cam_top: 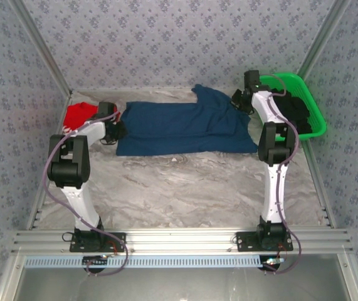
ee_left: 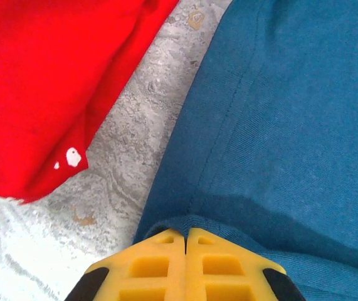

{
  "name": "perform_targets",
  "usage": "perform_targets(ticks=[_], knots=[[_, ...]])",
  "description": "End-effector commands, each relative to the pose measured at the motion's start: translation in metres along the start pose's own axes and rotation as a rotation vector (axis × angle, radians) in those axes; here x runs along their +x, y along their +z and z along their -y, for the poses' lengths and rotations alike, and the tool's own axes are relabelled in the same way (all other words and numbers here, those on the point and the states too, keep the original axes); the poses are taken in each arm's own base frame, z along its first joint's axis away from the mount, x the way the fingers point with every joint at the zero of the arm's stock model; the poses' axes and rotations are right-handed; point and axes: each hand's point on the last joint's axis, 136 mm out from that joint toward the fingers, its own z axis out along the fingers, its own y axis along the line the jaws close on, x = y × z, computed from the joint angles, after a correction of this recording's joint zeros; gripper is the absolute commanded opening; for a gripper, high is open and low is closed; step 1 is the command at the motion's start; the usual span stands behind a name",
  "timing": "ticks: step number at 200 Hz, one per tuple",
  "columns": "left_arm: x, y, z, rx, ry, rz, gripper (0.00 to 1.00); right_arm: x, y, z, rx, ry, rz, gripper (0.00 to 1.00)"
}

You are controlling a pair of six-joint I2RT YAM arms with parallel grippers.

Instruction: Fold the inside-out t-shirt

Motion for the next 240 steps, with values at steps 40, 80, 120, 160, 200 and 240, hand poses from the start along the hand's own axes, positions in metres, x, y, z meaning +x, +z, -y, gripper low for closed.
perform_targets(ticks=[40,80,120,160,200,240], knots=[[-0.023,-0.012,0.003,-0.014,0.024,0.063,0.36,-0.002,-0.048,-0.013,0.018,-0.173,-0.002,0.39],[-0.016,-0.047,0.021,0.082,0.004,0.131,0.58,0.091,-0.059,0.016,-0.016,-0.172,-0.133,0.44],[0.021,-0.053,0.051,0.199,0.033,0.089,0.65,0.115,-0.04,0.027,-0.056,-0.148,-0.2,0.47],[0.025,-0.057,0.056,0.205,0.05,0.087,0.65,0.113,-0.023,0.032,-0.049,-0.131,-0.204,0.44],[0.023,-0.062,0.055,0.199,0.058,0.092,0.65,0.105,-0.015,0.026,-0.056,-0.128,-0.197,0.27],[0.028,-0.071,0.052,0.197,0.066,0.094,0.65,0.077,-0.034,-0.009,-0.123,-0.162,-0.093,0.08]])
